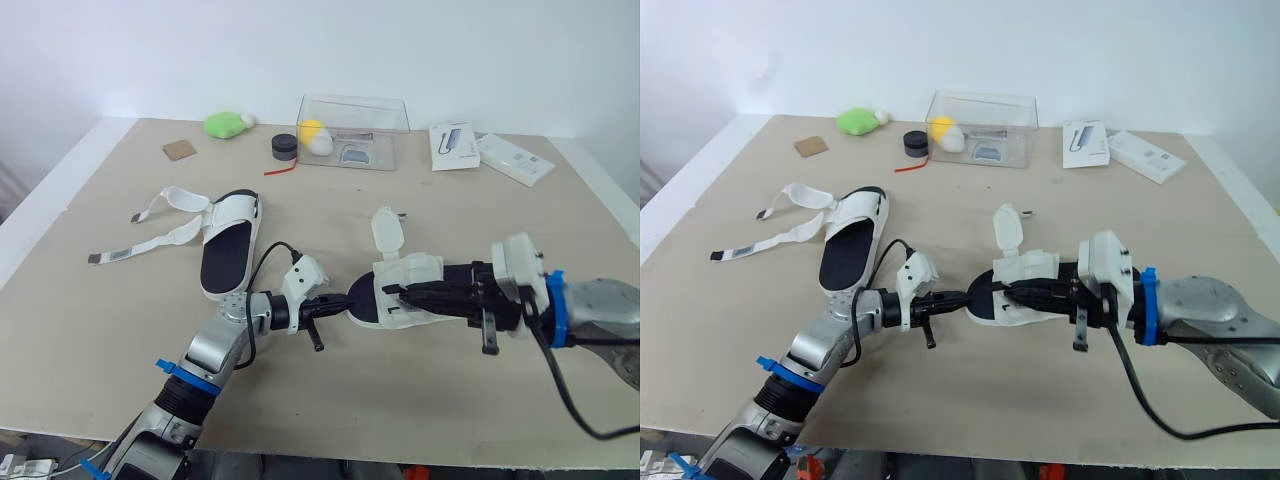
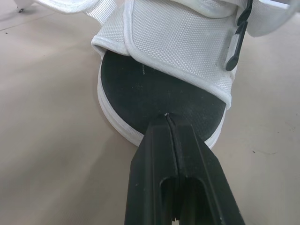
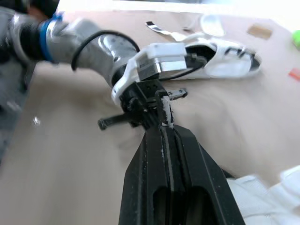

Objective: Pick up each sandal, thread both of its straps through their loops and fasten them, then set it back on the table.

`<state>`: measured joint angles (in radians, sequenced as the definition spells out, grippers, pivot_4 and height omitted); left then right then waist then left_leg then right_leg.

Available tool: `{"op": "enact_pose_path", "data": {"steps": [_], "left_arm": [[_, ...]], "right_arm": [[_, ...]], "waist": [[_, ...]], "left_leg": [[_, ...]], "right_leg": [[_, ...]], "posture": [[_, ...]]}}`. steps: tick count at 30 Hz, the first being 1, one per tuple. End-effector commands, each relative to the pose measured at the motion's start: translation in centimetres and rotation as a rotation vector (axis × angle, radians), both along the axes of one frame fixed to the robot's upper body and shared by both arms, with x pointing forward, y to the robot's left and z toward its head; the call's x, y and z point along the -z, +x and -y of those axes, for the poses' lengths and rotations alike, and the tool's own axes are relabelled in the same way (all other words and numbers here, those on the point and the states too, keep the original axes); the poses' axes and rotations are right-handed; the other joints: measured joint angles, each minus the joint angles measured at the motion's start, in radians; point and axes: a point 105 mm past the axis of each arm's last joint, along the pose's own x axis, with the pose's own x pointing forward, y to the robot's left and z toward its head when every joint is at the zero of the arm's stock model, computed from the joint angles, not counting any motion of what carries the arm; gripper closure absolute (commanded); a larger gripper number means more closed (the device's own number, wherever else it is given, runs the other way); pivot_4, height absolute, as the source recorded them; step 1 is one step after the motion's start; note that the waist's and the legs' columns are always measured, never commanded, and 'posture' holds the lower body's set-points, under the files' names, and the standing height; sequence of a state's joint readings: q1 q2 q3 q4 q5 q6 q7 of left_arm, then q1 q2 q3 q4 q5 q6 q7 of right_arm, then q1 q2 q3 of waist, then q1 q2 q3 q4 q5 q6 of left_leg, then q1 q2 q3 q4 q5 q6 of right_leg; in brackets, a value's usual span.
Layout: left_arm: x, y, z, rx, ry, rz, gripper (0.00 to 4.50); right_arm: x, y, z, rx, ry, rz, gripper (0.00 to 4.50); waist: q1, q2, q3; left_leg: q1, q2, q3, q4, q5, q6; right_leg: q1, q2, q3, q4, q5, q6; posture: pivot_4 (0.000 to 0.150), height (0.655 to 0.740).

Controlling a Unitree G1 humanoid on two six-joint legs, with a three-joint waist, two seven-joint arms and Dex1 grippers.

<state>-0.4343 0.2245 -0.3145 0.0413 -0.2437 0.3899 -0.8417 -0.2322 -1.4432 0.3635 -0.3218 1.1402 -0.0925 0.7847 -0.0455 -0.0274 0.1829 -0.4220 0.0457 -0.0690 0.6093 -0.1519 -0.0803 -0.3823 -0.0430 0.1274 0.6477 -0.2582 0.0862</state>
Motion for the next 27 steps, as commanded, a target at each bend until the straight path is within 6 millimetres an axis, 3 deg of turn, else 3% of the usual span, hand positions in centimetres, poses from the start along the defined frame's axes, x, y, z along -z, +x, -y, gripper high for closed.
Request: {"op": "enact_pose_path", "data": {"steps": [1,12,27], "left_arm": [[0.5,0.3,-0.4,-0.017,0.033,-0.007,4.50],[0.6,0.3,-0.3,-0.012,0.034,-0.005,4.50],[0.6,0.2,-0.2,-0.016,0.030,-0.004,4.50]], "right_arm": [[-2.1,2.4,1.0,0.134,0.126,-0.136,4.36],[-3.2,6.7,3.0,0.344,0.324,-0.323,4.36],[-3.4,9.6,3.5,0.450,0.344,-0.441,4.36]], "waist": [[0.000,0.000,0.000],[0.000,-0.001,0.000],[-0.001,-0.001,0.000]], "left_leg": [[-0.001,0.000,0.000,0.000,0.000,0.000],[-0.003,0.001,0.000,0.000,0.000,0.000],[-0.007,0.001,0.000,0.000,0.001,0.001]], "right_leg": [[-0.001,0.000,0.000,0.000,0.000,0.000],[-0.004,0.002,0.000,0.000,0.002,0.002],[-0.008,0.002,0.000,0.000,0.003,0.003]], "posture": [[0.150,0.7400],[0.150,0.7400],[0.150,0.7400]]}}
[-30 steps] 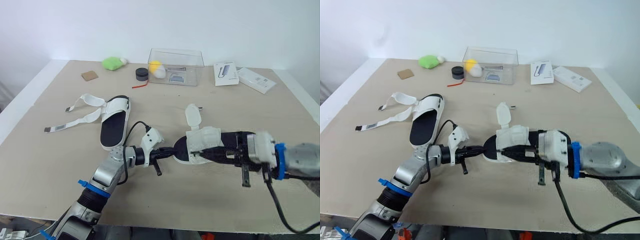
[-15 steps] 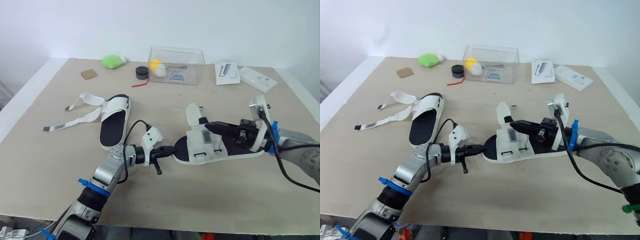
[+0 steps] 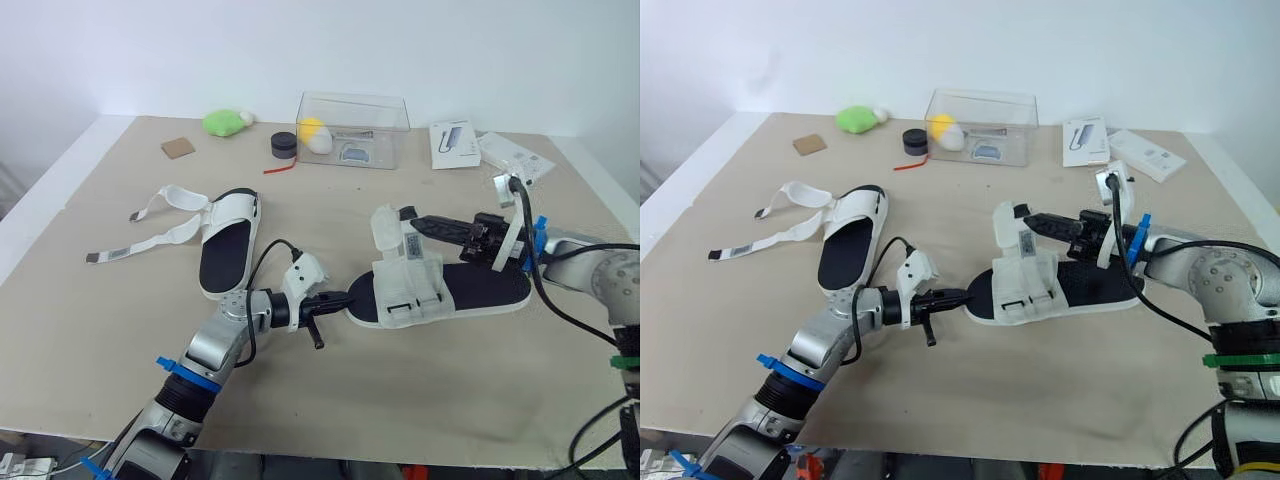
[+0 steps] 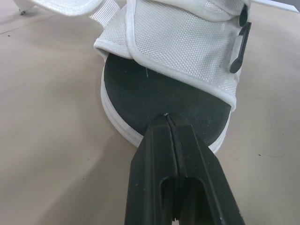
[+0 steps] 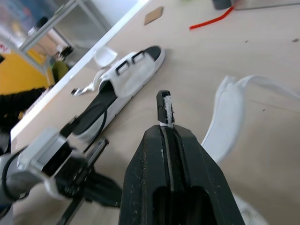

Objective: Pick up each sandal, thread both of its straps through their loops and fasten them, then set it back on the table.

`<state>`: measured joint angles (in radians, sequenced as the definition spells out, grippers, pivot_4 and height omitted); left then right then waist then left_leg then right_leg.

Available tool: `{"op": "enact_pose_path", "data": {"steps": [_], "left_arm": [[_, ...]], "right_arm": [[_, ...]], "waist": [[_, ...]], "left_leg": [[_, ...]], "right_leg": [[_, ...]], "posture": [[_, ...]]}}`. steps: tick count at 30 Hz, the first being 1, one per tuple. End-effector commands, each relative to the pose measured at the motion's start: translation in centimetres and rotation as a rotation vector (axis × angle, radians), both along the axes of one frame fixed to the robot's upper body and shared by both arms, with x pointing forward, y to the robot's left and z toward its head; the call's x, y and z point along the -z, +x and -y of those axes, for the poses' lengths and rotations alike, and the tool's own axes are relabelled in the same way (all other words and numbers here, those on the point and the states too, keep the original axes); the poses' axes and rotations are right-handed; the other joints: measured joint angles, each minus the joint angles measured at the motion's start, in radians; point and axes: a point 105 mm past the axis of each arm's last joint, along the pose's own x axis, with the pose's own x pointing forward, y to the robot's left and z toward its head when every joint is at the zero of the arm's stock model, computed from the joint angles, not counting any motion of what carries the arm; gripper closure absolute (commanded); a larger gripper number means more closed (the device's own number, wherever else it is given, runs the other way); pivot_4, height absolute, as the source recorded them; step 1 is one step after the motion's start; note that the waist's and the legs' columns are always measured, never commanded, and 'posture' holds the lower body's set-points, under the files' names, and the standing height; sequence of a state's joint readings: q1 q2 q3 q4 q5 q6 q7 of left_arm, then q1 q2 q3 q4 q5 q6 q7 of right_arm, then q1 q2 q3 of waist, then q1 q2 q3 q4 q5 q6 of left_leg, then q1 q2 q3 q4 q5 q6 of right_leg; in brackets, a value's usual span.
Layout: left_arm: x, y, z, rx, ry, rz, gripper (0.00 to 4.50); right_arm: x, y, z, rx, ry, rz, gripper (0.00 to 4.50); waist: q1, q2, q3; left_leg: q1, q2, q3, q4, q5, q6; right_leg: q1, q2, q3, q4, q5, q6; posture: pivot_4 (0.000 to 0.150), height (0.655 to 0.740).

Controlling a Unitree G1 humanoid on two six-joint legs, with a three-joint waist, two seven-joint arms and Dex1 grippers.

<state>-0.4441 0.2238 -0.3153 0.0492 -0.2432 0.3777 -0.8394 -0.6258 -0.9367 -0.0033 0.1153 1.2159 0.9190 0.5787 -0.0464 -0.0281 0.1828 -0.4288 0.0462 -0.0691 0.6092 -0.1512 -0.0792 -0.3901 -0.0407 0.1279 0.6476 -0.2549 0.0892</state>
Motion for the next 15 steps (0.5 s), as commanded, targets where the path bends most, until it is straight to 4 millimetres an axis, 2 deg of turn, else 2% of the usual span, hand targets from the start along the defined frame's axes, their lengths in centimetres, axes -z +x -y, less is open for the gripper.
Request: {"op": "enact_pose_path", "data": {"steps": [1,11,15], "left_arm": [[0.8,0.1,-0.3,-0.017,0.031,-0.018,4.50],[0.9,0.0,-0.3,-0.019,0.029,-0.020,4.50],[0.9,-0.1,-0.2,-0.017,0.029,-0.022,4.50]], "right_arm": [[-1.7,0.5,0.4,0.033,0.006,0.055,4.36],[-1.3,1.9,2.0,0.112,-0.040,0.037,4.36],[-0.6,2.1,2.1,0.110,-0.064,0.025,4.36]], "waist": [[0.000,0.000,0.000],[0.000,0.000,0.000],[-0.001,0.000,0.000]], "left_leg": [[0.000,0.000,0.000,0.000,0.000,0.000],[-0.001,0.000,0.000,0.000,0.000,0.000],[-0.001,0.000,0.000,0.000,0.000,0.000]], "right_leg": [[0.000,0.000,0.000,0.000,0.000,0.000],[-0.001,0.000,0.000,0.000,0.000,0.000],[-0.001,0.000,0.000,0.000,0.000,0.000]], "posture": [[0.150,0.7400],[0.150,0.7400],[0.150,0.7400]]}}
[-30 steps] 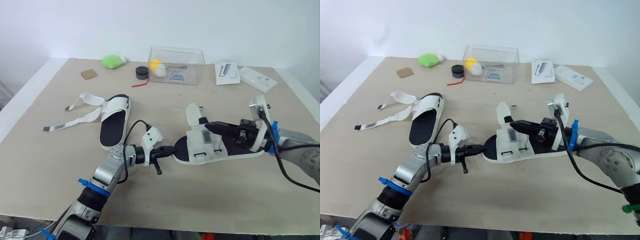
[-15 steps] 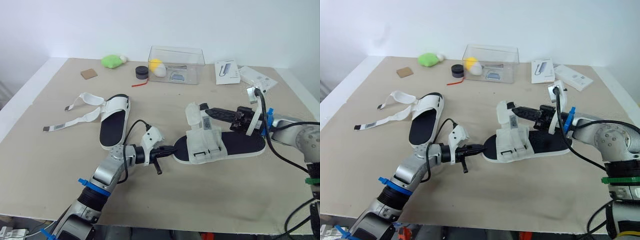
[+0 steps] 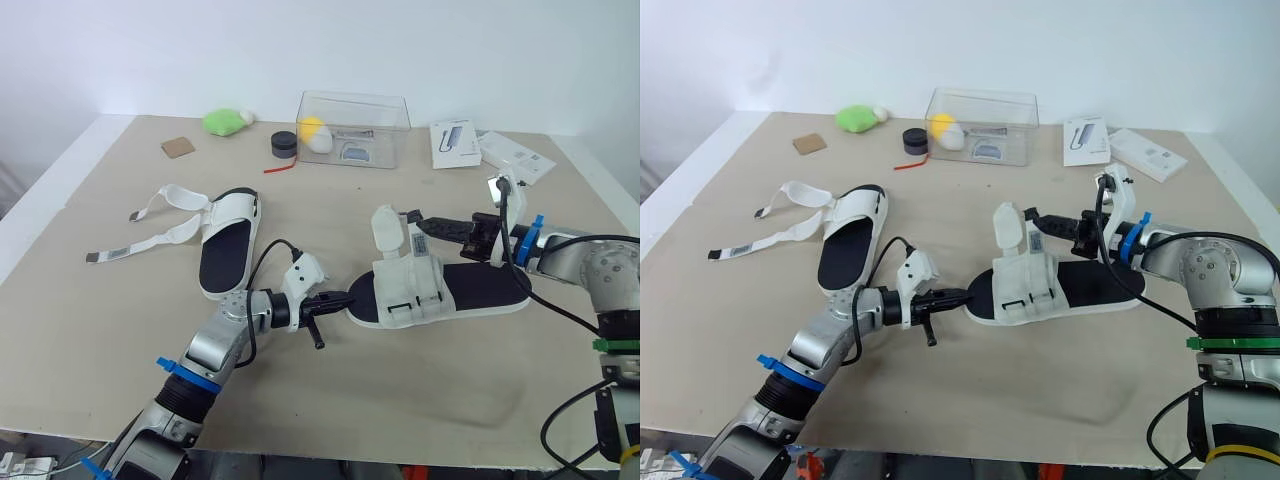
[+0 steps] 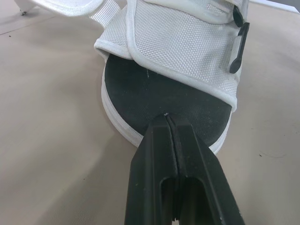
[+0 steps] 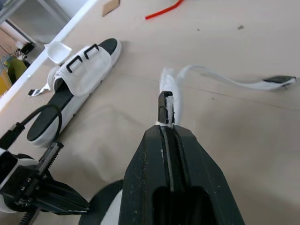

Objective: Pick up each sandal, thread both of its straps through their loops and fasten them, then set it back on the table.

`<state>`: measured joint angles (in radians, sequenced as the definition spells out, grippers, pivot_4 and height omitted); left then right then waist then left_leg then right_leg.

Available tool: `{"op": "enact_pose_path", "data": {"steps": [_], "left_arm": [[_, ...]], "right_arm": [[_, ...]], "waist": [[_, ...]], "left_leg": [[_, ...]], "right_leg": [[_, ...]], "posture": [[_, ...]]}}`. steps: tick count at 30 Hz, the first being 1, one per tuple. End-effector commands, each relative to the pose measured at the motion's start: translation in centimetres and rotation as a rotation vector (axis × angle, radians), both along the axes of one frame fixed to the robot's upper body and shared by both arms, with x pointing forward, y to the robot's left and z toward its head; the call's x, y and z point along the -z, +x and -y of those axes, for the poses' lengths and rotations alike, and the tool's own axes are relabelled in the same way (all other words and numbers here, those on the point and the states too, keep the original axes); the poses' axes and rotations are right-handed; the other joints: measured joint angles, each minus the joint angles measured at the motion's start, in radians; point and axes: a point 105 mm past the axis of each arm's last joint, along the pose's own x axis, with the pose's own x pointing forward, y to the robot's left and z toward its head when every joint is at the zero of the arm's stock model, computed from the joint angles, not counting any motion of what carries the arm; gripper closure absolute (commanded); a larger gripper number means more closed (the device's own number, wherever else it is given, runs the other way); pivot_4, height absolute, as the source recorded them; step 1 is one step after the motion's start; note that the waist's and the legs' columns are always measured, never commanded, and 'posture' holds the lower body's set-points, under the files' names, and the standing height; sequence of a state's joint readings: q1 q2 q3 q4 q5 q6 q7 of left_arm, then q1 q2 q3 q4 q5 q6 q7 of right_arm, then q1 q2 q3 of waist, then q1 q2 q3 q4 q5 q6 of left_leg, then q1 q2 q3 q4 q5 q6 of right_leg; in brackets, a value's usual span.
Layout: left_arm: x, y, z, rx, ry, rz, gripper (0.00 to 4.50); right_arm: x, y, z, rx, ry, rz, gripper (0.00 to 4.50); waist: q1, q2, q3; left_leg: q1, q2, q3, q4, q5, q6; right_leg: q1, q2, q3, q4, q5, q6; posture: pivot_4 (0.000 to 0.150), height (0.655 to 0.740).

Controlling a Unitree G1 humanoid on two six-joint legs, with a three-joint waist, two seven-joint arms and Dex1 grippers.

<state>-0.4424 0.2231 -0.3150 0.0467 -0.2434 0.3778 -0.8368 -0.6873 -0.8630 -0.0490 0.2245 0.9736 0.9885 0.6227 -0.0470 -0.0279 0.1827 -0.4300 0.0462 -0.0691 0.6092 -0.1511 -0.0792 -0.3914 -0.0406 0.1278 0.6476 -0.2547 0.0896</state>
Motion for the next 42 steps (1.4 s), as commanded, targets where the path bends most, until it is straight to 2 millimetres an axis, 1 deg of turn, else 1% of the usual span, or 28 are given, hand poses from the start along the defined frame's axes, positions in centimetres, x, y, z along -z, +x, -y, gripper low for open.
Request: {"op": "enact_pose_path", "data": {"steps": [1,6,17,23,26,33,35,38,39,40,42], "left_arm": [[0.9,-0.1,-0.2,-0.015,0.030,-0.023,4.50],[0.9,-0.2,-0.2,-0.015,0.030,-0.025,4.50],[1.0,-0.2,-0.2,-0.017,0.028,-0.027,4.50],[0.9,-0.2,-0.2,-0.019,0.026,-0.025,4.50],[0.9,-0.1,-0.2,-0.019,0.026,-0.025,4.50],[0.9,-0.1,-0.1,-0.021,0.025,-0.025,4.50],[0.9,0.0,-0.1,-0.021,0.025,-0.025,4.50],[0.8,0.1,-0.2,-0.023,0.024,-0.023,4.50],[0.8,0.1,-0.2,-0.023,0.024,-0.023,4.50],[0.8,0.1,-0.2,-0.024,0.025,-0.022,4.50],[0.8,0.2,-0.3,-0.025,0.025,-0.022,4.50]], "right_arm": [[-2.0,0.3,0.2,0.004,0.005,0.073,4.36],[-1.9,0.4,-0.3,-0.016,0.007,0.073,4.36],[-0.7,1.0,0.6,0.030,-0.064,0.069,4.36],[0.1,0.9,0.3,0.014,-0.090,0.064,4.36],[0.6,1.2,0.7,0.036,-0.122,0.054,4.36],[3.1,1.6,2.2,0.089,-0.266,0.023,4.36],[3.2,1.7,2.4,0.093,-0.275,0.024,4.36],[2.9,2.3,2.7,0.129,-0.273,0.038,4.36],[2.6,2.6,2.8,0.143,-0.265,0.046,4.11],[2.4,2.7,2.8,0.149,-0.259,0.051,3.50],[2.2,3.0,2.7,0.153,-0.247,0.056,2.87]], "waist": [[-0.001,0.000,0.000],[0.000,0.000,0.000],[-0.001,0.000,0.000],[-0.001,0.000,0.000],[-0.001,0.000,0.000],[-0.001,0.000,0.000],[-0.001,0.000,0.000],[-0.001,0.000,0.000],[-0.002,0.000,0.000],[-0.002,0.000,0.000],[-0.002,0.000,0.000]], "left_leg": [[0.000,0.000,0.000,0.000,0.000,0.000],[0.000,0.000,0.000,0.000,0.000,0.000],[0.000,0.000,0.000,0.000,0.000,0.000],[0.000,0.000,0.000,0.000,0.000,0.000],[0.000,0.000,0.000,0.000,0.000,0.000],[0.000,0.000,0.000,0.000,0.000,0.000],[0.000,0.000,0.000,0.000,0.000,0.000],[0.000,0.000,0.000,0.000,0.000,0.000],[0.000,0.000,0.000,0.000,0.000,0.000],[0.000,0.000,0.000,0.001,0.001,0.000],[0.000,0.000,0.000,0.001,0.001,0.001]], "right_leg": [[0.000,0.000,0.000,0.000,0.000,0.000],[0.000,0.000,0.000,0.000,0.000,0.000],[0.000,0.000,0.000,0.000,0.000,0.000],[0.000,0.000,0.000,0.000,0.000,0.000],[0.000,0.000,0.000,0.000,0.000,0.000],[0.000,0.000,0.000,0.000,0.000,0.000],[0.000,0.000,0.000,0.000,0.000,0.000],[0.000,0.000,0.000,0.000,0.001,0.000],[0.000,0.000,0.000,0.000,0.001,0.000],[0.001,0.000,0.000,0.000,0.002,0.000],[0.000,0.000,0.000,0.000,0.002,0.000]], "posture": [[0.150,0.7400],[0.150,0.7400],[0.150,0.7400],[0.150,0.7400],[0.150,0.7400],[0.150,0.7400],[0.150,0.7400],[0.150,0.7400],[0.150,0.7400],[0.150,0.7400],[0.150,0.7400]]}}
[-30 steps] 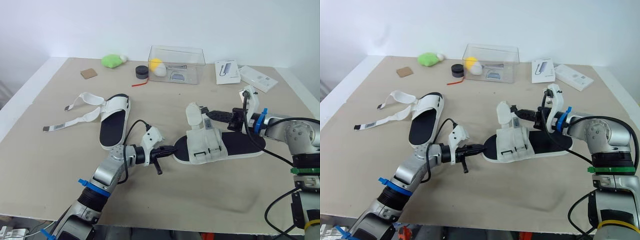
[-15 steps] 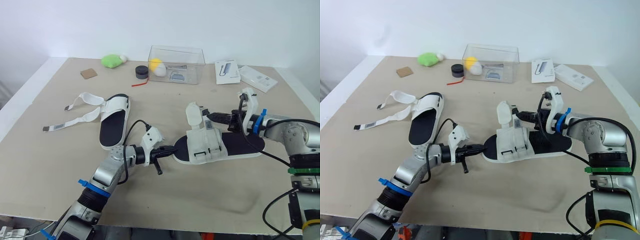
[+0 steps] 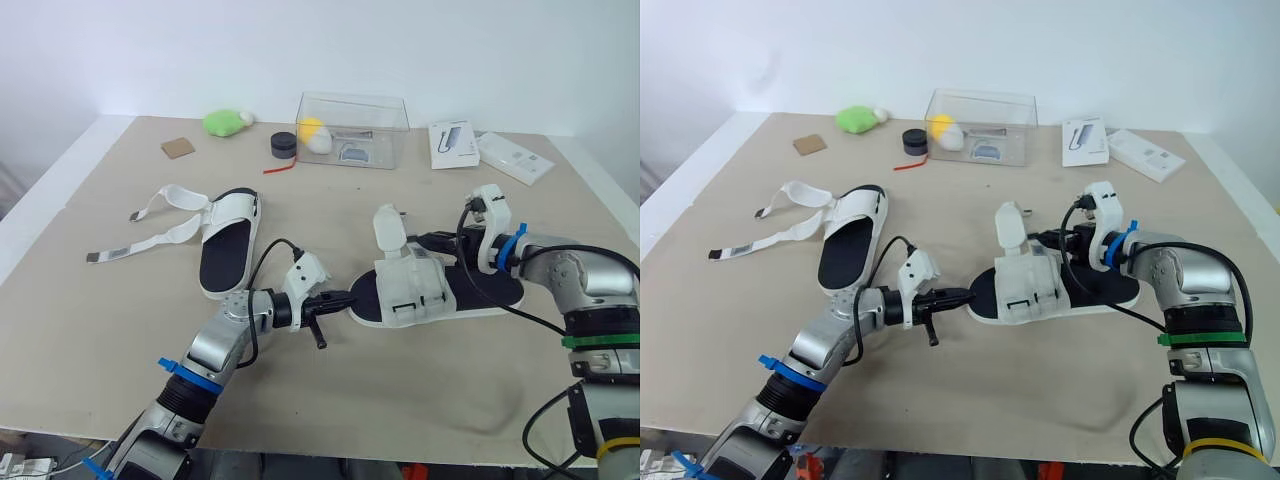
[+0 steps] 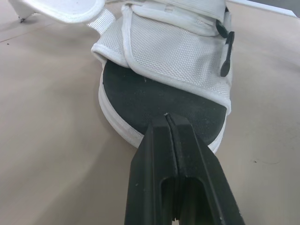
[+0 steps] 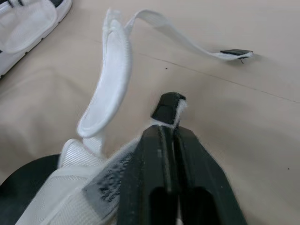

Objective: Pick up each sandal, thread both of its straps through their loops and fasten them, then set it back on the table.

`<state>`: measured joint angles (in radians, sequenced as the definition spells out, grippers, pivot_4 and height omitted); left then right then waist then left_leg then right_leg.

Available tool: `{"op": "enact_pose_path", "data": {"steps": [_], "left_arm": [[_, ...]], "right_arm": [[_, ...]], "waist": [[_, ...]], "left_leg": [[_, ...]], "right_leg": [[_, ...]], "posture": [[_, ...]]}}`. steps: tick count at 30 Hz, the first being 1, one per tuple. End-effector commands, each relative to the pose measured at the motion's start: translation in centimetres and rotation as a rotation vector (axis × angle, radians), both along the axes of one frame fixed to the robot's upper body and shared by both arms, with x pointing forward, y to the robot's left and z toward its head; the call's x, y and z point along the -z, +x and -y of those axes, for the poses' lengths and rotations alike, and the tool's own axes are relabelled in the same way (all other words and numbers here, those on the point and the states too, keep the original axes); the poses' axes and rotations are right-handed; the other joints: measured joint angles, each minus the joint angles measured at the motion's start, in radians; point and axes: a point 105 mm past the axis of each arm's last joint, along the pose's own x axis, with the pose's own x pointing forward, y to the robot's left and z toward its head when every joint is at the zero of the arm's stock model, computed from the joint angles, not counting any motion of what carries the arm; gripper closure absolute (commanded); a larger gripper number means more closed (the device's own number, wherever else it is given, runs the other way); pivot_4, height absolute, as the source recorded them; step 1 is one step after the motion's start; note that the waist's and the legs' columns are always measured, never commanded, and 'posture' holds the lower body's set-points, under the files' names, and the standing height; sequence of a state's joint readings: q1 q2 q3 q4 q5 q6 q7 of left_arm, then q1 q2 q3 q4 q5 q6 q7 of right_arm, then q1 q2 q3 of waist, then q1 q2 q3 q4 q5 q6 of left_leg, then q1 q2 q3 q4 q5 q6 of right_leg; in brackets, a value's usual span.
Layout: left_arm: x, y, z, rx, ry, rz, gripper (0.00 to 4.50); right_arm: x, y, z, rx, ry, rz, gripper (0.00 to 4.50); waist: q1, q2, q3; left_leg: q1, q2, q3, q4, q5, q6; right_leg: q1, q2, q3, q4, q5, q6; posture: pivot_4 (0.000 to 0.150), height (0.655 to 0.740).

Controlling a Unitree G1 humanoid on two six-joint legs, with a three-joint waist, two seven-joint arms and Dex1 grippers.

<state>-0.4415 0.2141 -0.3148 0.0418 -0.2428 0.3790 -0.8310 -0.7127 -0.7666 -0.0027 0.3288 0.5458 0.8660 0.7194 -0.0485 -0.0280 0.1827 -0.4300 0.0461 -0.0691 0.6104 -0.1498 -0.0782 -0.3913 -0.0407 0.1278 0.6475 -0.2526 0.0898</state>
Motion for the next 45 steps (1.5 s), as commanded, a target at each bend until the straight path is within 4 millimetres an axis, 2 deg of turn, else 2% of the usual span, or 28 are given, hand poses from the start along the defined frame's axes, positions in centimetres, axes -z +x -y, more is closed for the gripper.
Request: {"op": "enact_pose_path", "data": {"steps": [1,3,7,13,16,20,25,34,39,45], "left_arm": [[1.0,0.3,-0.5,-0.024,0.034,-0.024,4.50],[1.0,0.3,-0.5,-0.025,0.035,-0.023,4.50],[0.9,0.5,-0.6,-0.028,0.035,-0.020,4.50],[0.8,0.7,-0.6,-0.029,0.035,-0.016,4.50],[0.8,0.7,-0.6,-0.030,0.033,-0.016,4.50],[0.9,0.6,-0.5,-0.031,0.034,-0.018,4.50],[1.0,0.5,-0.5,-0.032,0.033,-0.018,4.50],[0.9,0.5,-0.6,-0.041,0.034,-0.012,4.50],[1.0,0.5,-0.8,-0.048,0.033,-0.014,4.50],[0.9,0.6,-0.5,-0.040,0.033,-0.010,4.50]], "right_arm": [[-1.5,0.9,1.0,0.058,0.010,0.050,2.42],[-1.7,1.0,0.9,0.060,0.026,0.049,1.87],[-2.1,1.3,0.9,0.081,0.065,0.043,0.05],[-5.1,3.3,0.9,0.193,0.234,0.079,0.05],[-6.5,4.0,0.0,0.223,0.374,0.039,0.05],[-6.3,4.6,-2.0,0.258,0.561,-0.136,0.05],[-6.0,5.0,-4.2,0.281,0.674,-0.288,0.05],[-5.0,5.3,-4.9,0.340,0.657,-0.357,0.05],[-6.3,4.9,-4.1,0.330,0.676,-0.346,0.05],[-6.1,4.5,-4.6,0.309,0.662,-0.374,0.05]], "waist": [[-0.001,0.000,0.000],[0.000,0.000,0.000],[0.000,0.000,0.000],[-0.002,0.001,0.000],[-0.003,0.001,0.000],[-0.003,0.001,0.000],[-0.003,0.001,0.000],[-0.002,0.002,0.000],[-0.002,0.002,0.000],[-0.003,0.002,0.000]], "left_leg": [[0.000,0.000,0.000,0.000,0.000,0.000],[0.000,0.000,0.000,-0.001,0.000,0.000],[0.000,0.000,0.000,-0.002,0.000,0.000],[-0.001,0.000,0.000,-0.002,0.000,0.001],[-0.001,0.000,0.000,-0.003,0.000,0.001],[-0.001,0.000,0.000,-0.005,0.001,0.001],[-0.001,0.000,0.000,-0.007,0.001,0.002],[-0.007,0.000,-0.001,-0.008,0.002,0.003],[-0.007,0.000,-0.001,-0.008,0.002,0.003],[-0.007,0.000,-0.001,-0.008,0.002,0.003]], "right_leg": [[-0.001,0.000,0.000,0.000,0.000,0.000],[-0.001,0.000,0.000,0.000,0.000,0.000],[-0.001,0.000,0.000,0.000,0.000,0.001],[-0.002,0.000,0.000,0.000,0.000,0.000],[-0.002,0.000,0.000,0.000,0.000,0.000],[-0.002,0.001,0.000,0.000,0.000,0.000],[-0.004,0.001,0.000,0.000,0.000,0.000],[-0.010,0.001,0.000,0.000,0.003,0.004],[-0.011,0.001,0.000,0.000,0.003,0.004],[-0.011,0.001,0.000,0.000,0.003,0.004]], "posture": [[0.150,0.7400],[0.150,0.7400],[0.150,0.7400],[0.150,0.7400],[0.150,0.7400],[0.150,0.7400],[0.150,0.7400],[0.150,0.7400],[0.150,0.7400],[0.150,0.7400]]}}
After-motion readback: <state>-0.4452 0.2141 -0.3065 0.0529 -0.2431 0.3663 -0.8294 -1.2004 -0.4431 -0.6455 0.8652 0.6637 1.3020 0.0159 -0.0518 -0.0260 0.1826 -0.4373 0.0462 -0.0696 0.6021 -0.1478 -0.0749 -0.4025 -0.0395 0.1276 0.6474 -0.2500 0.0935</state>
